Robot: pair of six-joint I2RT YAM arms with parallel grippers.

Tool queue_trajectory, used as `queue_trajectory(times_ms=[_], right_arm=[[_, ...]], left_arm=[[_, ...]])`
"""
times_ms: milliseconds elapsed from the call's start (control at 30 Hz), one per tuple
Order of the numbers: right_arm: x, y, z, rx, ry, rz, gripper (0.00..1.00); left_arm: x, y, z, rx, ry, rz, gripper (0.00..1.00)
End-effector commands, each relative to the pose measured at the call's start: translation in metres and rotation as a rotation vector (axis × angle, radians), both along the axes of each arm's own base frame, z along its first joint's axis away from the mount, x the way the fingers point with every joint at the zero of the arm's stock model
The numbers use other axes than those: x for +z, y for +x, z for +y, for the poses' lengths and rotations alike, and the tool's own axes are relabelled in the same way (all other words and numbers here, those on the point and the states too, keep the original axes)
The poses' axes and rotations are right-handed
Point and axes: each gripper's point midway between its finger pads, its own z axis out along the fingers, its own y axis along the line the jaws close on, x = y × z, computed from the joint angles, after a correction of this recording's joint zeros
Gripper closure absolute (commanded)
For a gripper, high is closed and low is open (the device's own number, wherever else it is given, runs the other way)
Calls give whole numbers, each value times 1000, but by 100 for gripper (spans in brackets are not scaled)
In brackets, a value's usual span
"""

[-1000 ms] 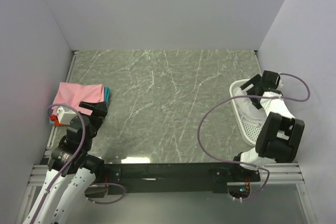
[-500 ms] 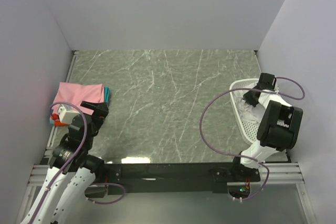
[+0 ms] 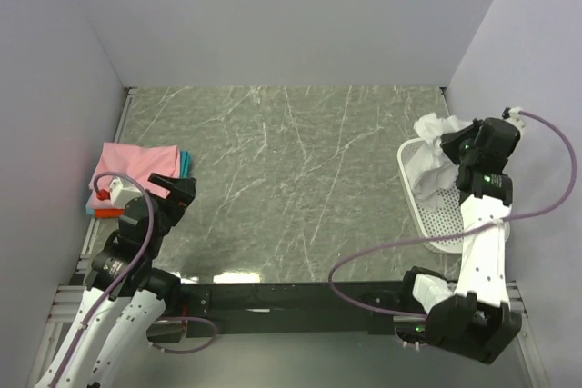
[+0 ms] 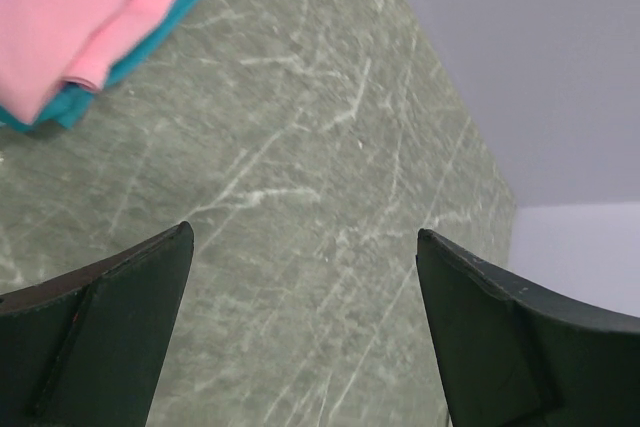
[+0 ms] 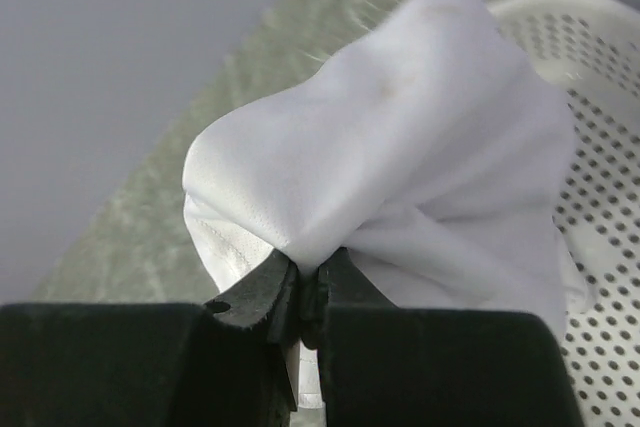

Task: Fold and stack the t-shirts
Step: Grab the tshirt from the pile, then move the tshirt to the center of the board

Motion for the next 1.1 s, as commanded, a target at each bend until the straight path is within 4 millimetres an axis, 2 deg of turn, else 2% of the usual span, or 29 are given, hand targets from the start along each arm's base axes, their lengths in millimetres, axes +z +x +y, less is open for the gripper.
queue_trajectory(times_ms=[0,33,100,133,167,200,233,333,400,500,533,600,633,700,733,800,833,900,933,1067], right_arm=[[87,-13,33,127,-47,-182,100],[121,-21,43,151,-71,-255,100],[148,-29,69,232,-84,-313,100],[174,-36,79,257,-106,-367,100],[185,-41,100,332,-106,-387,100],[191,-44,110,364,-106,-385,100],[210,-47,118,385,-113,-416,100],[229,-53,161,534,-89,-451,100],[230,-54,190,645,-56,-451,100],[222,-50,210,685,-49,-425,100],[212,-49,227,736,-47,-403,100],[205,-49,248,799,-31,-399,100],[191,-49,268,858,-19,-370,100],[181,-49,287,902,-13,-349,100],[169,-46,298,916,-23,-319,100],[160,-54,323,977,-23,-310,100],[145,-50,329,961,-27,-275,100],[134,-55,345,981,-13,-262,100],[115,-51,350,962,-6,-216,100],[75,-46,371,959,29,-151,100]], left_arm=[[15,2,-22,-127,-18,-45,1],[15,3,-25,-142,-21,-48,1],[8,2,-35,-199,-24,-35,1],[5,3,-41,-231,-24,-42,1],[1,4,-46,-256,-24,-31,1],[-3,0,-56,-313,-47,-18,1],[-3,1,-63,-343,-58,-27,1],[-26,-5,-80,-443,-80,31,1],[-36,-7,-86,-474,-90,59,1],[-42,-10,-88,-486,-99,85,1],[-45,-12,-89,-492,-103,94,0],[-49,-15,-88,-491,-105,112,1],[-50,-16,-87,-483,-107,116,1],[-53,-21,-83,-469,-113,128,1],[-54,-22,-82,-459,-115,132,1],[-53,-23,-76,-427,-120,125,1],[-56,-26,-74,-419,-118,138,0],[-53,-28,-72,-407,-125,130,1],[-54,-29,-72,-405,-126,131,1],[-56,-31,-74,-417,-139,139,0]])
